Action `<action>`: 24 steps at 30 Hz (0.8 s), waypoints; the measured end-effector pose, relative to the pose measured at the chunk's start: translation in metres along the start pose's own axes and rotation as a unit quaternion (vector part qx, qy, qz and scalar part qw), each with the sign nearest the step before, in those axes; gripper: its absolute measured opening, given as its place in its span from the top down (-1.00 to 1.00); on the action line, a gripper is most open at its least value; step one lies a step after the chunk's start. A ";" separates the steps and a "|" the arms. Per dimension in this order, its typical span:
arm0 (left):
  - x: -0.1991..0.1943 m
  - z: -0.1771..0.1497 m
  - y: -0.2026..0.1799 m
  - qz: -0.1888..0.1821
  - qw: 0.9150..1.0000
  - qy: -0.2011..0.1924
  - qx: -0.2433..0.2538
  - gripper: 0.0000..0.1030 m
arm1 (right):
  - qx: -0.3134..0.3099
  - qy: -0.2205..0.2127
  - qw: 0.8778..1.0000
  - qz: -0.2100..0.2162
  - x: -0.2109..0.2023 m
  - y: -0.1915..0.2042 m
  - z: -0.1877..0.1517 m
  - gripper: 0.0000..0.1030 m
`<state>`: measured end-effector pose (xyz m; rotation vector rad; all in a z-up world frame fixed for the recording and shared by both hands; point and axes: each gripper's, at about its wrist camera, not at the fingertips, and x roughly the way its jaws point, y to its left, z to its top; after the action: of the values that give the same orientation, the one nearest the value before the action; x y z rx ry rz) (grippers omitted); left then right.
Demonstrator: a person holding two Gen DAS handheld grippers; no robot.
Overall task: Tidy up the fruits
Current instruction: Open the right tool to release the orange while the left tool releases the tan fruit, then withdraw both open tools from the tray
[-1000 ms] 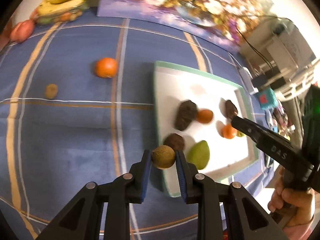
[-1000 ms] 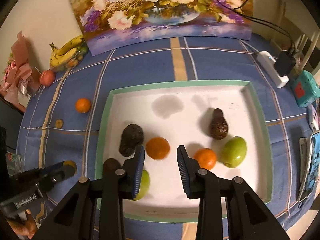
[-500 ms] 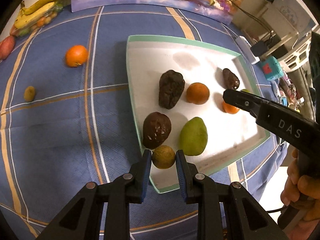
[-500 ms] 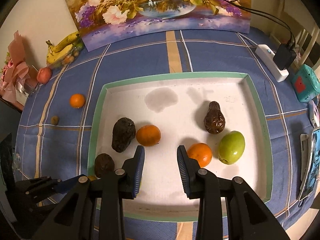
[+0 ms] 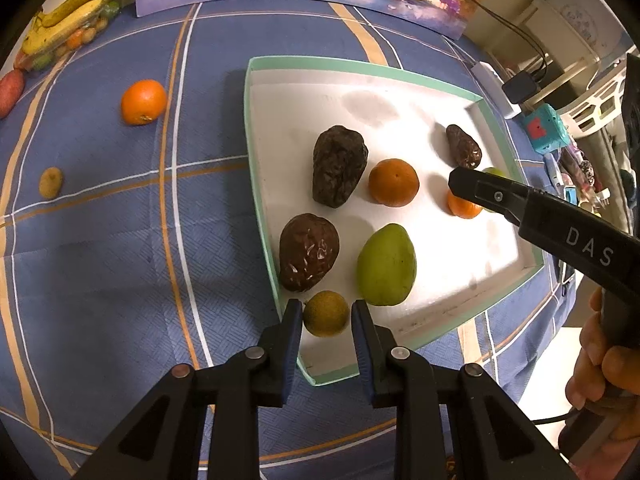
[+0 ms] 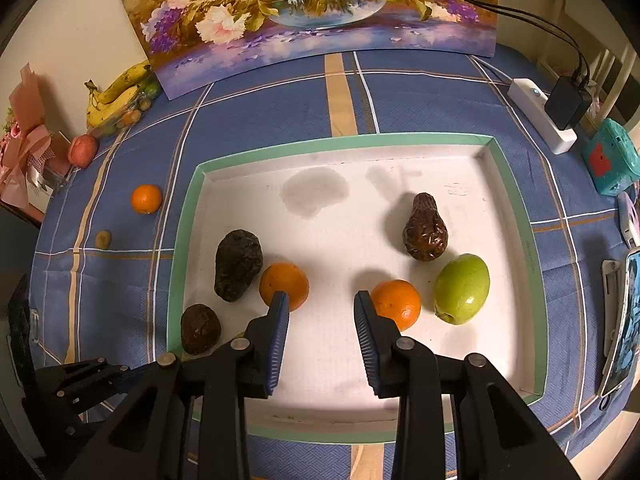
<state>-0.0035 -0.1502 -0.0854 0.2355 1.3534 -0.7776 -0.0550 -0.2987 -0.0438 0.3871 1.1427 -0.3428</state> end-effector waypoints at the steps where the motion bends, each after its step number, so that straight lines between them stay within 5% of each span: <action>1: 0.000 0.000 0.000 0.000 1.000 0.000 0.000 0.45 | 0.000 0.000 1.000 0.000 0.000 0.000 0.000 0.32; 14: -0.015 0.003 0.011 -0.003 1.000 -0.020 -0.014 0.45 | -0.001 -0.001 1.000 0.000 -0.001 0.002 0.001 0.32; 24: -0.040 0.008 0.049 0.012 0.994 -0.064 -0.085 0.45 | -0.005 -0.002 1.000 0.001 -0.002 0.006 0.002 0.32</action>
<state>0.0330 -0.1045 -0.0601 0.0669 1.2840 -0.6430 -0.0518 -0.2942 -0.0405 0.3789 1.1402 -0.3367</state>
